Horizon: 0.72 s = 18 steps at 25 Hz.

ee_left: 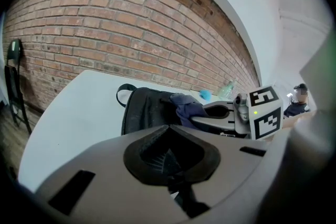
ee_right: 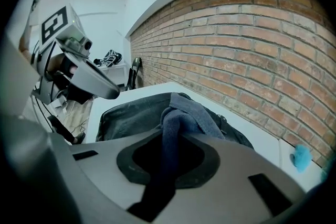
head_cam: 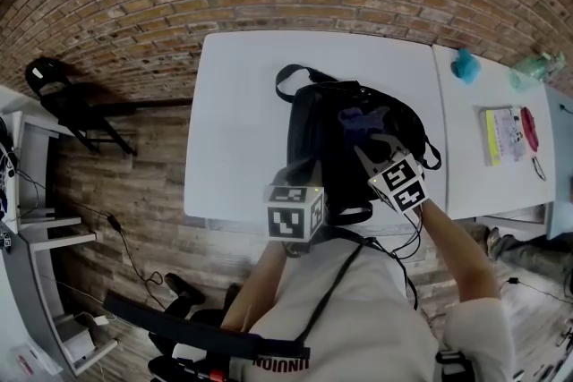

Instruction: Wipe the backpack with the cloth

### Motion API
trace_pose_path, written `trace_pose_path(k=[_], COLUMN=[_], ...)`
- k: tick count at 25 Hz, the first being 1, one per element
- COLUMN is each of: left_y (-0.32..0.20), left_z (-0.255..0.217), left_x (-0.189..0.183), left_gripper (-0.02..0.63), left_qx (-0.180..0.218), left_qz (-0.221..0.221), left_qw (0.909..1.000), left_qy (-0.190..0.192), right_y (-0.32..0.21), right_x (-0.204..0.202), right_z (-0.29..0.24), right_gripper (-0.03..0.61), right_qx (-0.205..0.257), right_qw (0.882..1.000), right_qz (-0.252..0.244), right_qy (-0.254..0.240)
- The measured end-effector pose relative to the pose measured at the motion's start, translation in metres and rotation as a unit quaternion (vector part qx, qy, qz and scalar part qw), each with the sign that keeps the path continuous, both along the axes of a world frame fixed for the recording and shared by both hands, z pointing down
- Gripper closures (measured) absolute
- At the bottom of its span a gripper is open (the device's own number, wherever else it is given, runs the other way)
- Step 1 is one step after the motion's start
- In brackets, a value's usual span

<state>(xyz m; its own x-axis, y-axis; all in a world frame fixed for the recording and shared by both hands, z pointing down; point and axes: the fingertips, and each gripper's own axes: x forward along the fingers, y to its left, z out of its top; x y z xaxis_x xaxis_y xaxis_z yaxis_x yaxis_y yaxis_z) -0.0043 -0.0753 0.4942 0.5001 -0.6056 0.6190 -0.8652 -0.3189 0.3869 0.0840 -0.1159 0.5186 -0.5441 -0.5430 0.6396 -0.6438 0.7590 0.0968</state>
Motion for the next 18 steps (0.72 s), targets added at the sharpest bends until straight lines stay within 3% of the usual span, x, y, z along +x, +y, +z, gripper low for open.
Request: trace_pose_path(k=[10, 18], left_y=[0.001, 0.002], left_z=[0.0, 0.0], left_x=[0.001, 0.002], left_gripper=[0.609, 0.609], left_qx=[-0.001, -0.001], left_qz=[0.003, 0.003], left_qw=[1.0, 1.0], left_qy=[0.002, 0.002], right_y=[0.043, 0.064], right_x=[-0.011, -0.006], right_z=[0.003, 0.004], right_gripper=[0.54, 0.54], right_qx=[0.025, 0.013], right_qw=[0.997, 0.997], right_qz=[-0.062, -0.068], right_qy=[0.032, 0.023])
